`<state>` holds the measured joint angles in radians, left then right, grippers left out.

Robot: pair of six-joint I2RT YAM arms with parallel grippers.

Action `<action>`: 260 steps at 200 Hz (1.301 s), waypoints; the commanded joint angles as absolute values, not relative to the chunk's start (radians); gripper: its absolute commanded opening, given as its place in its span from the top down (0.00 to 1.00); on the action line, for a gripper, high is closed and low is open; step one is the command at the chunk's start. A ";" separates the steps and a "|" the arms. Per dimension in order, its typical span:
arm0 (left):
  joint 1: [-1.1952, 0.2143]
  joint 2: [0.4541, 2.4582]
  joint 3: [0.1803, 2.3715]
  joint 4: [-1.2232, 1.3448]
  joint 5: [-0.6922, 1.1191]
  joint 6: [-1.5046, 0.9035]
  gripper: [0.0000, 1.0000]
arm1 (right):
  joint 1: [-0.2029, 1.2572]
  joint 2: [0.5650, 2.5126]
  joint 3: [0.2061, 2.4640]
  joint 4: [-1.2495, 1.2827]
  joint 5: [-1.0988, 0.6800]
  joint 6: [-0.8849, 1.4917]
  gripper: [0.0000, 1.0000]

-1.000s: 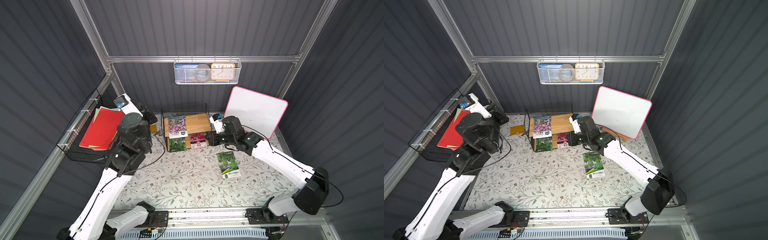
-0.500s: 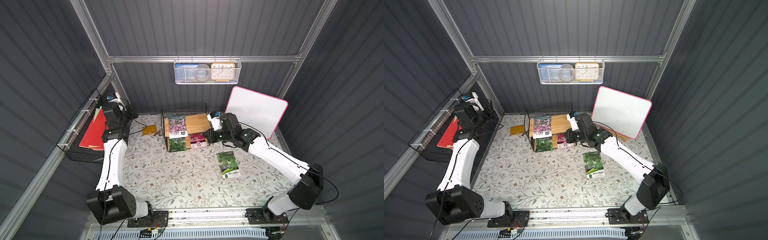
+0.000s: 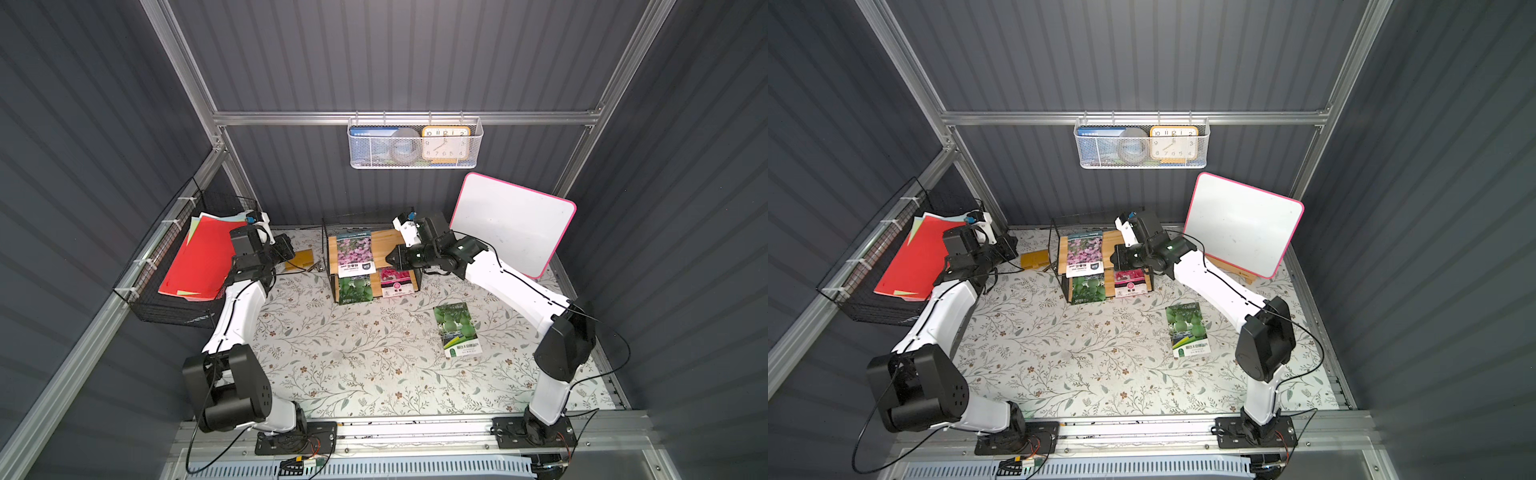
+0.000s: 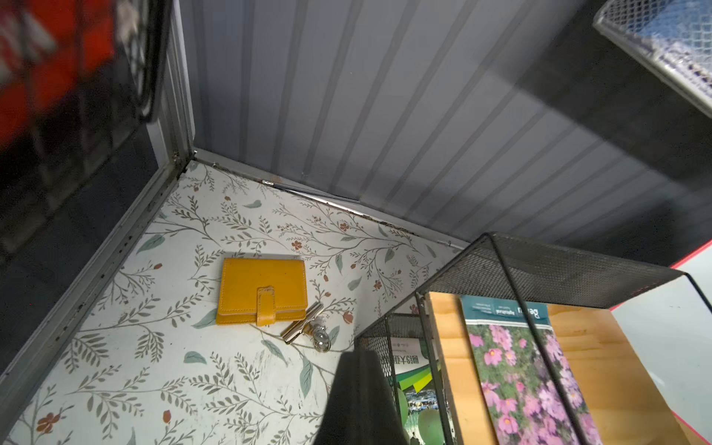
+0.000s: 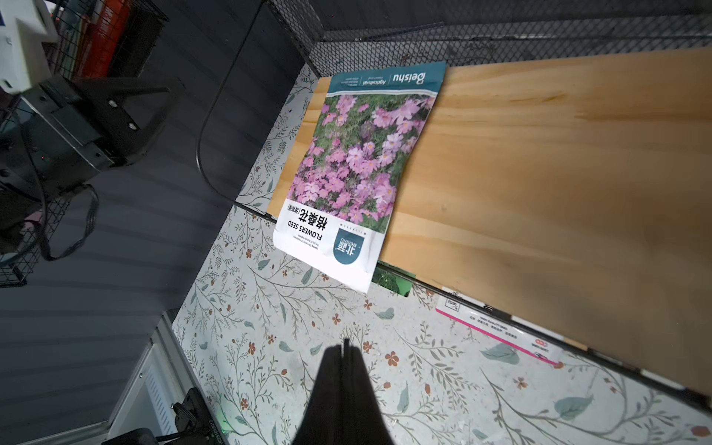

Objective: Take the seed bag off the shelf
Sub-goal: Pick up the seed packet from the shelf.

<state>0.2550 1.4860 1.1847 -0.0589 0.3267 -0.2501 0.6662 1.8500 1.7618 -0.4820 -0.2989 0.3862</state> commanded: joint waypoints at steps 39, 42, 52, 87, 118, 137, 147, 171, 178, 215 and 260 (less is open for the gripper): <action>0.214 1.512 1.222 -0.061 0.285 -0.224 1.00 | 0.680 1.910 1.844 -0.510 -0.321 0.425 0.92; 0.210 1.517 1.222 -0.062 0.283 -0.223 1.00 | 0.680 1.914 1.848 -0.513 -0.322 0.426 0.91; 0.199 1.537 1.223 -0.063 0.281 -0.222 1.00 | 0.681 1.930 1.868 -0.523 -0.321 0.431 0.87; 0.175 1.578 1.227 -0.067 0.243 -0.225 1.00 | 0.681 2.020 1.992 -0.601 -0.318 0.438 0.68; 0.150 1.613 1.233 -0.068 0.205 -0.233 1.00 | 0.680 2.117 2.133 -0.677 -0.299 0.462 0.60; 0.126 1.642 1.238 -0.057 0.206 -0.236 1.00 | 0.679 2.166 2.197 -0.713 -0.273 0.476 0.57; 0.114 1.657 1.240 -0.053 0.206 -0.236 1.00 | 0.680 2.186 2.218 -0.726 -0.268 0.483 0.53; 0.099 1.679 1.235 -0.037 0.229 -0.234 1.00 | 0.676 2.213 2.238 -0.732 -0.260 0.499 0.49; 0.098 1.682 1.231 -0.034 0.234 -0.232 1.00 | 0.676 2.218 2.239 -0.731 -0.258 0.502 0.49; 0.098 1.694 1.220 -0.022 0.281 -0.224 1.00 | 0.663 2.242 2.246 -0.711 -0.271 0.519 0.48; 0.098 1.733 1.216 -0.001 0.346 -0.221 1.00 | 0.651 2.298 2.298 -0.713 -0.300 0.534 0.47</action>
